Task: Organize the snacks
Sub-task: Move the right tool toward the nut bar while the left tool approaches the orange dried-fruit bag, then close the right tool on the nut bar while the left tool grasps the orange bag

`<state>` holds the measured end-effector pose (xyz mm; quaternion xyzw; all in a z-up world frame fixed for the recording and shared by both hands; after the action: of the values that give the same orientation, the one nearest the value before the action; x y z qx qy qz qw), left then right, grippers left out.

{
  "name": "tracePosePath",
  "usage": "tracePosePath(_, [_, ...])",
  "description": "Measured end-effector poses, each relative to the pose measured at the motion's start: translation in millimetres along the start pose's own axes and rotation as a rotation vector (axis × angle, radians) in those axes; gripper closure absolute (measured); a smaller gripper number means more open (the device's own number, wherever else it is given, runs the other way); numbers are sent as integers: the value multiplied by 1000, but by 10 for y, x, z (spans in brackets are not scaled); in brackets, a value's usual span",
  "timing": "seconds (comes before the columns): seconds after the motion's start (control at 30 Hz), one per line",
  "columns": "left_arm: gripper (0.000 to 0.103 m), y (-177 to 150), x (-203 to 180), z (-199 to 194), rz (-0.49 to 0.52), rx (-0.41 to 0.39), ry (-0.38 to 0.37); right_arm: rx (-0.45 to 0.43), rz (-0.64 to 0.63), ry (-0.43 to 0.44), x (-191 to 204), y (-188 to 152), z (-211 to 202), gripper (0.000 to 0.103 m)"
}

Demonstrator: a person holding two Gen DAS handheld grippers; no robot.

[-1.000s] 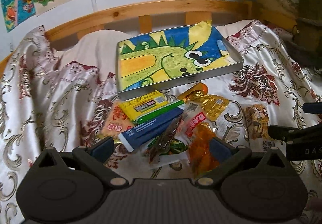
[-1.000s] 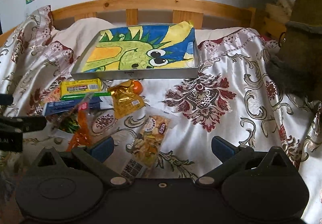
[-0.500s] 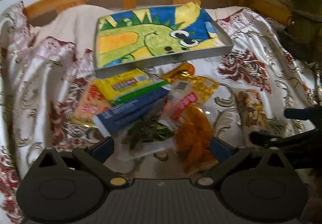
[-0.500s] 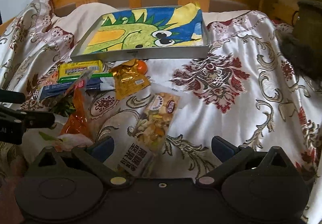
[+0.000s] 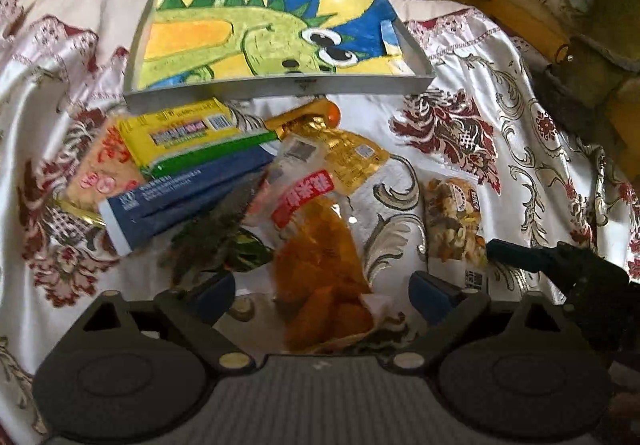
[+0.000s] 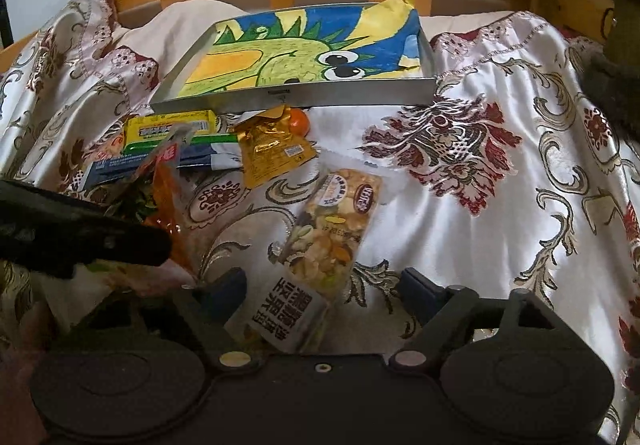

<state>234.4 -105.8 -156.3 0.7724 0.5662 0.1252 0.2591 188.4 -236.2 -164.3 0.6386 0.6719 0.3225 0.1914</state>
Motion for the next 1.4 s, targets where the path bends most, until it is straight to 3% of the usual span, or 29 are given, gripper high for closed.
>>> tracePosePath(0.3, [22, -26, -74, 127, -35, 67, -46, -1, 8, 23, 27, -20, 16, 38])
tracePosePath(0.53, [22, 4, -45, 217, -85, 102, -56, 6, 15, 23, 25, -25, 55, 38])
tracePosePath(0.77, [22, 33, -44, 278, -71, 107, -50, 15, 36, 26, -1, -41, 67, 38])
tracePosePath(1.0, [39, 10, -17, 235, -53, 83, -8, 20, 33, 42, 38, -43, 42, 52])
tracePosePath(1.27, [39, -7, -39, 242, -3, 64, 27, -1, 55, 22, -15, -19, 6, 56])
tracePosePath(1.4, [38, -7, -51, 264, 16, 57, 30, 5, 65, 31, -29, -24, 45, 49])
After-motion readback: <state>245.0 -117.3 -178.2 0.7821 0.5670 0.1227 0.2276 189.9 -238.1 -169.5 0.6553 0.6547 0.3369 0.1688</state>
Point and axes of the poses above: each gripper's, at about its wrist camera, not at the fingertips, and z roughly the way its jaws point, x to its left, y to its top, the point moved 8 cm from there along z, roughly the way its jaws point, and after that the axes turned 11 degrees about y, right-handed, at the moved point
